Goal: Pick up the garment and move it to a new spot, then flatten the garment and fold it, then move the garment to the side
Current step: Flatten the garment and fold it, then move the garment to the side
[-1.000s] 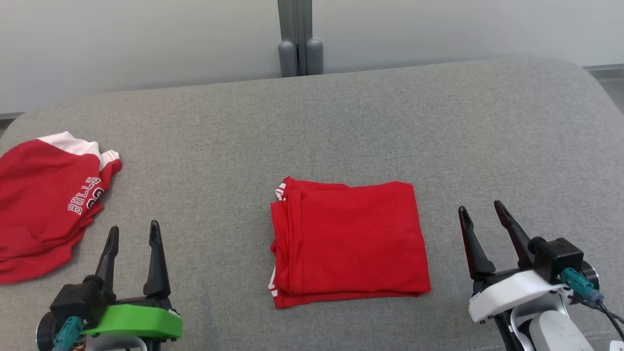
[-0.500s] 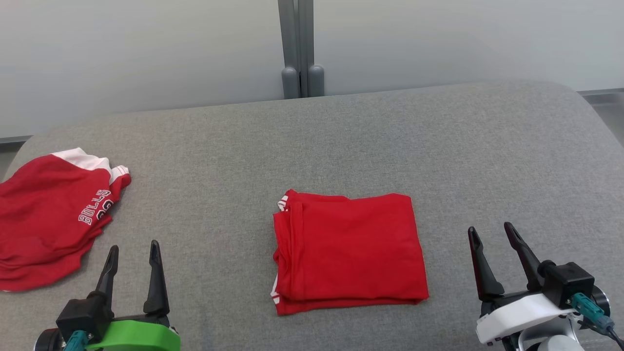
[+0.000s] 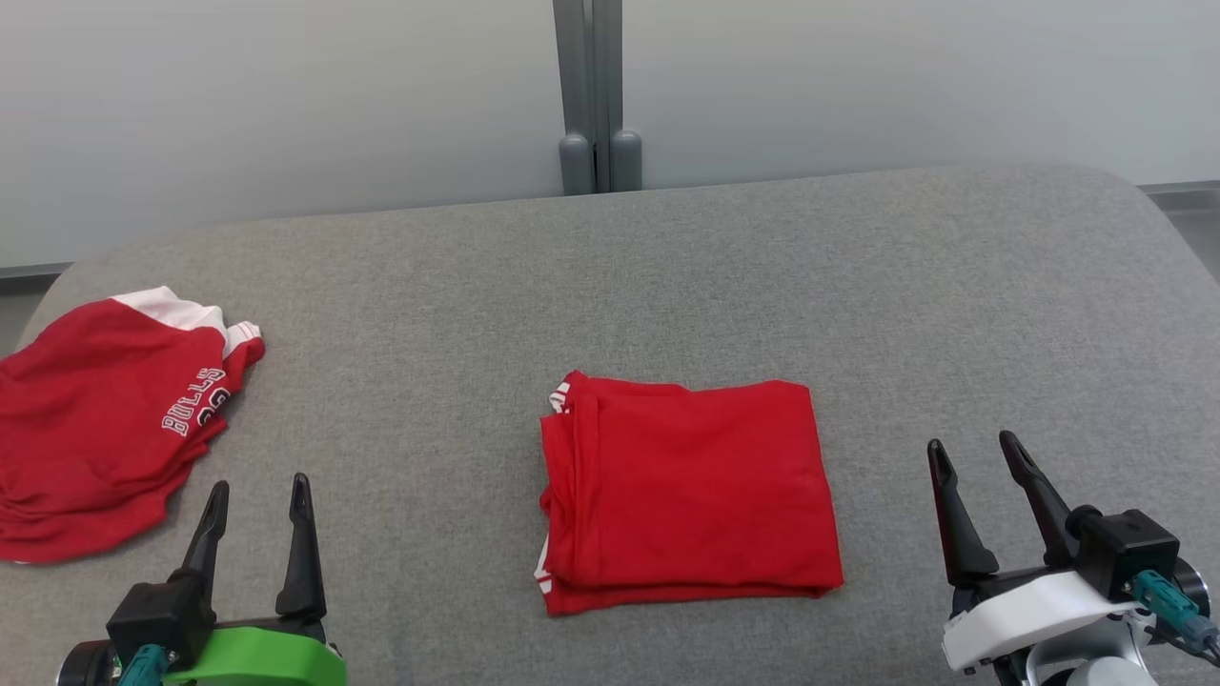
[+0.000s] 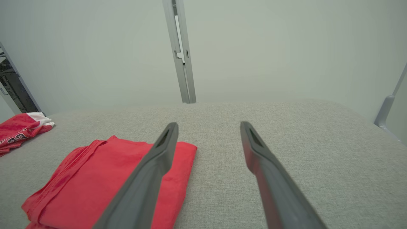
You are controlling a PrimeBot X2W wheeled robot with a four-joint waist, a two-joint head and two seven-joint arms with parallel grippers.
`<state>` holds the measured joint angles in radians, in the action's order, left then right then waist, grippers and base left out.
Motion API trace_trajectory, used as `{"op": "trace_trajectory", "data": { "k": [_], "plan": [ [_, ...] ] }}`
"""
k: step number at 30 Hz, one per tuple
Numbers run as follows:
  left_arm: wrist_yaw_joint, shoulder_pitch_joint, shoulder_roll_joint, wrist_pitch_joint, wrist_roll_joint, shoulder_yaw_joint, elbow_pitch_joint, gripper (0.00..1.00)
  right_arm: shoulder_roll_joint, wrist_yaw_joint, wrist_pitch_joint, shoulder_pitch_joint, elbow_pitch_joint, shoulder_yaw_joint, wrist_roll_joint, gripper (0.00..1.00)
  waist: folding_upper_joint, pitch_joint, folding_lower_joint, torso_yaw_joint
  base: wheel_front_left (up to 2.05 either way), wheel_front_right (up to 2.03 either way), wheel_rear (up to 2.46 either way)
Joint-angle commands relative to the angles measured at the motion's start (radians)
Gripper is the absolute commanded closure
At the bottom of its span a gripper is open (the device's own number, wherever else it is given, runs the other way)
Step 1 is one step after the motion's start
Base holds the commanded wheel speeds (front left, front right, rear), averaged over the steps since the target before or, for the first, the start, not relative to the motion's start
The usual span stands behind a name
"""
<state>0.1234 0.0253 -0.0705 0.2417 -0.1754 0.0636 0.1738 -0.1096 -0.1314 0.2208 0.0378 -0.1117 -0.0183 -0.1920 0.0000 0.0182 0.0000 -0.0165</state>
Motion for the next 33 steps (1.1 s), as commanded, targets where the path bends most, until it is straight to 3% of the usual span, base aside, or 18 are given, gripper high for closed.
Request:
{"op": "trace_trajectory", "data": {
  "k": [1, 13, 33],
  "plan": [
    [-0.002, 0.005, -0.007, -0.010, -0.005, -0.003, -0.008, 0.00, 0.000, 0.002, -0.007, 0.016, 0.008, 0.004, 0.002, 0.00, 0.0000, -0.001, 0.0000, -0.002, 0.00, 0.00, 0.00],
    [-0.009, 0.015, -0.016, -0.077, -0.022, -0.019, -0.075, 0.00, -0.001, 0.001, -0.023, 0.008, 0.035, -0.007, 0.017, 0.00, 0.0000, -0.012, 0.0000, -0.009, 0.00, 0.00, 0.00],
    [-0.026, 0.029, -0.025, -0.084, -0.042, -0.026, -0.086, 0.00, 0.002, 0.002, -0.016, 0.007, 0.040, -0.024, -0.003, 0.00, 0.0000, -0.009, 0.0000, -0.010, 0.00, 0.00, 0.00]
  ]
}}
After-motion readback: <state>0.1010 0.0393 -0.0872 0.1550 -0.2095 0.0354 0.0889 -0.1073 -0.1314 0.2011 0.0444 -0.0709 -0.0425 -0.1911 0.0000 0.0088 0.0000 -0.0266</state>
